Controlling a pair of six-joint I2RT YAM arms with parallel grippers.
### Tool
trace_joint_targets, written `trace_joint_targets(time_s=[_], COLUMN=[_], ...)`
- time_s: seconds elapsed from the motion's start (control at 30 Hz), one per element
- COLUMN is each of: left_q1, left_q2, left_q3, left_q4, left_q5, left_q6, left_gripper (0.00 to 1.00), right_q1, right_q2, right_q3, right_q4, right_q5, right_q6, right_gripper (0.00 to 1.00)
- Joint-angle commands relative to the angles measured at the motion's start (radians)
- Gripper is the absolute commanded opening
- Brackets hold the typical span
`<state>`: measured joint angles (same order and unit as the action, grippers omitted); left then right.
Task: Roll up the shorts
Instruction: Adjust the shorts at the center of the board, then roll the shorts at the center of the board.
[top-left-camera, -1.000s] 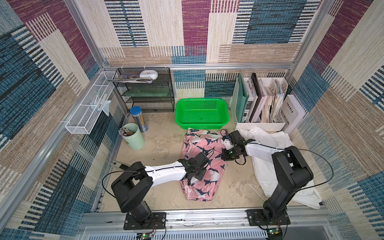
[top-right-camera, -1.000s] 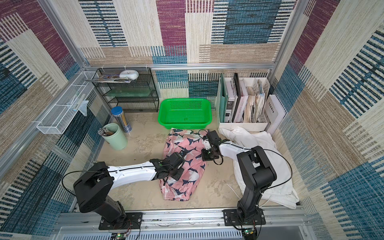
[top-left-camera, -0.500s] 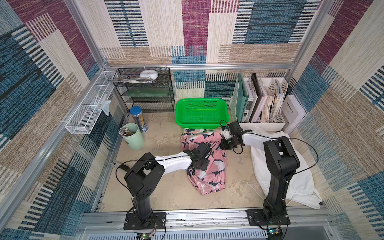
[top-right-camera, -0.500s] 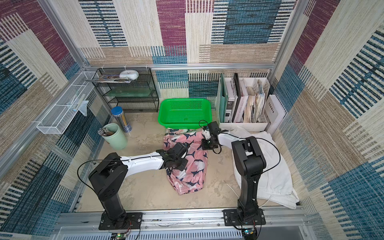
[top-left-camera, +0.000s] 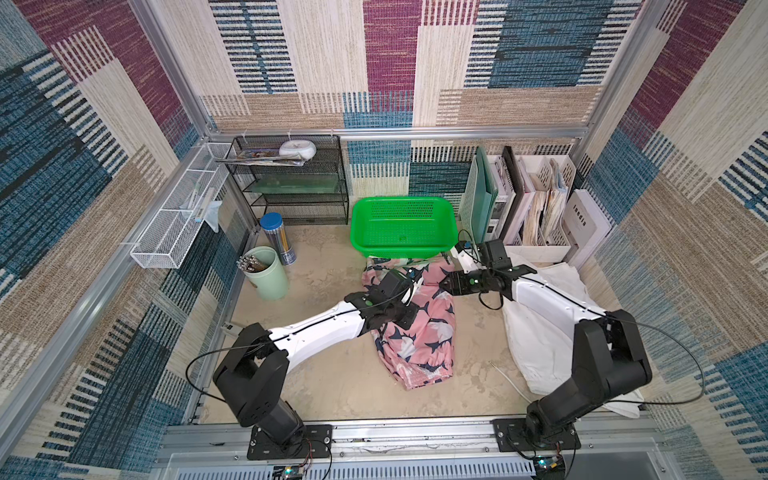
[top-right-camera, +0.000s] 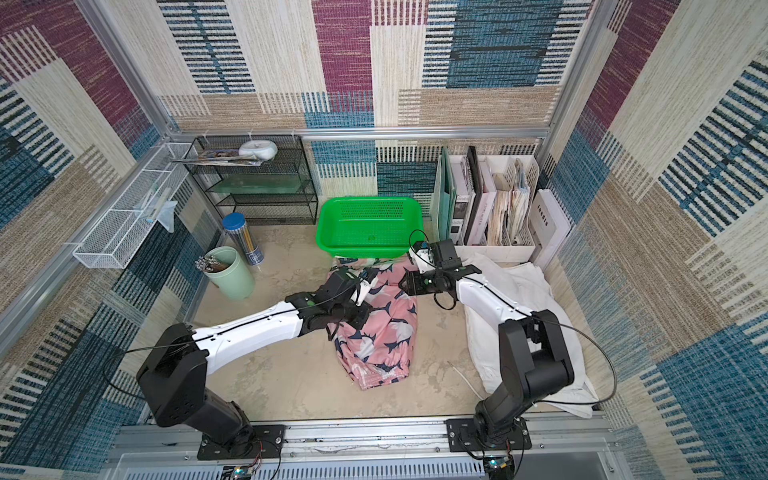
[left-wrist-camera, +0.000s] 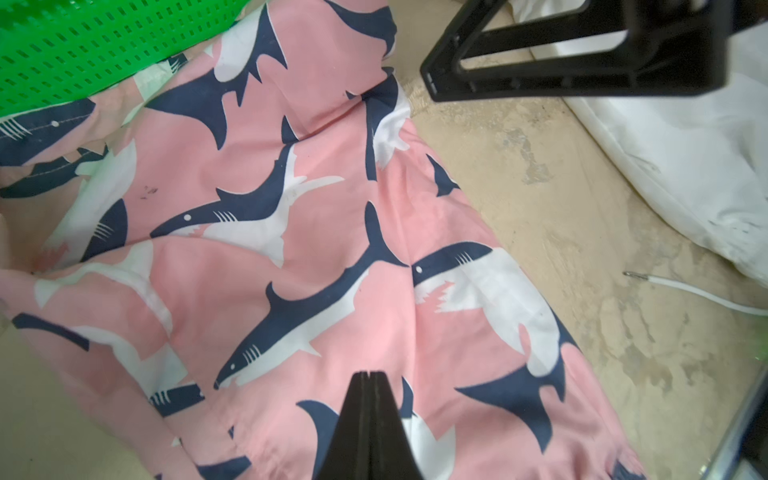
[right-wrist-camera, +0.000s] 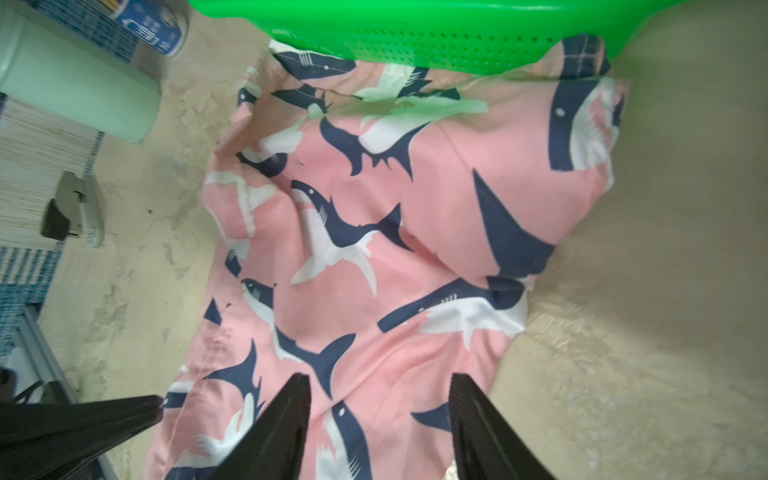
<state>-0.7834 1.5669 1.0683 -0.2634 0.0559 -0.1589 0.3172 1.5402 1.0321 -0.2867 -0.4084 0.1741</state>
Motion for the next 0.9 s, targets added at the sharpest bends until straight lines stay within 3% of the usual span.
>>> trace_joint_targets(time_s=[0.0, 0.2, 0.27, 0.53, 0.87], left_q1=[-0.013, -0.063, -0.078, -0.121, -0.122], left_q2=[-0.071, -0.201, -0.229, -0.254, -0.192], left_q3=[-0.056, -0.183, -0.221, -0.353, -0.404], left_q4=[-0.022, -0.044, -0.048, 0.015, 0.013], left_q5=[0.055, 0.062, 0.055, 0.016, -0.097], left_q6=[-0.03, -0.091, -0.117, -0.205, -0.223], left_gripper=[0.0, 0.0, 0.0, 0.0, 0.0], right_q1=[0.0, 0.002, 0.002, 0.009, 0.049], right_q2=[-0.091, -0.271, -0.34, -0.496, -0.5], right_q3=[-0.089, -0.306, -0.404, -0.641, -0.79], right_q4=[-0.005, -0.014, 0.016, 0.099, 0.237], right_q5=[-0.057, -0.112, -0.158, -0.25, -0.298], right_q6=[0.049, 0.144, 0.193, 0.338, 0.429], right_gripper=[0.67, 0.81, 1.0, 0.99, 1.0])
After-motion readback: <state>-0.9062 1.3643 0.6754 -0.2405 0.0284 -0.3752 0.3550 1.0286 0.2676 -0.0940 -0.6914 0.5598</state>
